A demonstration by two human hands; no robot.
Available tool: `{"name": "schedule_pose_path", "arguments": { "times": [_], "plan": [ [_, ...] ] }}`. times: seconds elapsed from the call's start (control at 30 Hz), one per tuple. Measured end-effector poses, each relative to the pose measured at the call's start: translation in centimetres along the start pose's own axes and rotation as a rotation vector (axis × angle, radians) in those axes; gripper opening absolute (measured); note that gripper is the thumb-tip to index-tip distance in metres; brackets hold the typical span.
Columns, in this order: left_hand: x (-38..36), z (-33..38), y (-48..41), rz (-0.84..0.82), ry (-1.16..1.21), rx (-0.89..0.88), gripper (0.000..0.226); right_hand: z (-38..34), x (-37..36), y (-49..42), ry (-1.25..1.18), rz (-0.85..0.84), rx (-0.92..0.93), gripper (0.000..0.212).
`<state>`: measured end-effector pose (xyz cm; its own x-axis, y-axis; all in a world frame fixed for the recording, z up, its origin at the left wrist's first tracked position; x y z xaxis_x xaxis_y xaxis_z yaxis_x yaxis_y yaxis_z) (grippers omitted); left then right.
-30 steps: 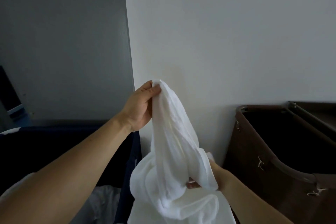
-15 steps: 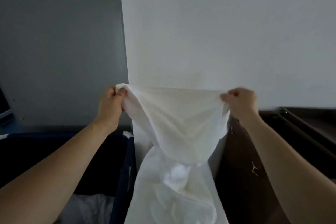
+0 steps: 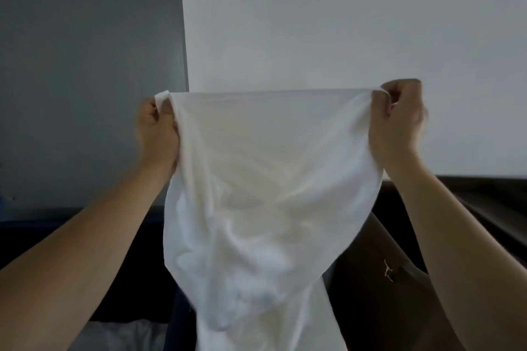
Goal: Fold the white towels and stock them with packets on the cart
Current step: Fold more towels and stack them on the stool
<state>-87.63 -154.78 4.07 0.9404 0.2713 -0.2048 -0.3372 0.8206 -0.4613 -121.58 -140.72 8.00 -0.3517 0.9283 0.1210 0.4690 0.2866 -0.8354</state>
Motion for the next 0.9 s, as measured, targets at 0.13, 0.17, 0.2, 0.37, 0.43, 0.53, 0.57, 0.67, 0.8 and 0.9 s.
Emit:
{"name": "schedule_pose_path", "arguments": {
  "times": [0.13, 0.17, 0.2, 0.37, 0.43, 0.53, 0.57, 0.67, 0.8, 0.9],
  "plan": [
    [0.7, -2.3, 0.5, -0.099, -0.117, 0.053, 0.018, 5.2, -2.7, 3.5, 0.251, -0.456, -0.246, 0.024],
    [0.9, -3.1, 0.9, -0.127, -0.14, 0.063, 0.018, 6.1, -2.6, 4.3, 0.27, -0.487, -0.291, 0.026],
    [0.9, -3.7, 1.2, -0.152, -0.152, 0.07, 0.016, 6.3, -2.2, 4.5, 0.238, -0.446, -0.312, 0.025],
    [-0.5, -3.1, 2.1, -0.209, -0.099, 0.079, 0.015, 4.7, -0.4, 2.8, 0.051, -0.069, -0.241, 0.013],
    [-1.1, -2.6, 2.6, -0.258, -0.056, 0.093, 0.016, 5.1, -1.1, 3.2, 0.069, -0.181, -0.283, 0.02],
    [-2.6, -1.5, 4.3, -0.382, 0.004, 0.068, 0.013, 6.1, -3.2, 6.0, 0.159, -0.662, -0.279, 0.027],
    [-3.2, -1.2, 4.8, -0.414, 0.02, 0.055, 0.013, 6.1, -3.8, 7.2, 0.182, -0.792, -0.261, 0.023],
    [-4.7, -0.5, 5.2, -0.461, 0.054, 0.067, 0.013, 6.3, -5.2, 10.5, 0.232, -0.865, -0.197, 0.021],
    [-5.5, -0.3, 5.5, -0.471, 0.072, 0.077, 0.013, 8.5, -6.1, 17.5, -0.03, -0.951, -0.461, 0.054],
    [-6.0, -0.3, 5.7, -0.484, 0.069, 0.073, 0.014, 10.1, -6.2, 24.4, -0.252, -1.243, -0.747, 0.099]
  ]
}}
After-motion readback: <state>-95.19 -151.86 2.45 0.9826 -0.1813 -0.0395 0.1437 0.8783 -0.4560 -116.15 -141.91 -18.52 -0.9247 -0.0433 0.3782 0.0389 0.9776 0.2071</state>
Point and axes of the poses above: each hand's wrist, its own y-axis away from the middle knuckle, its own x-axis out of the back of the hand, z = x × y, the point moved 3 cm from there along -y, towards the middle knuckle, and after that the axes turned 6 degrees about x, right-handed, at the moved point
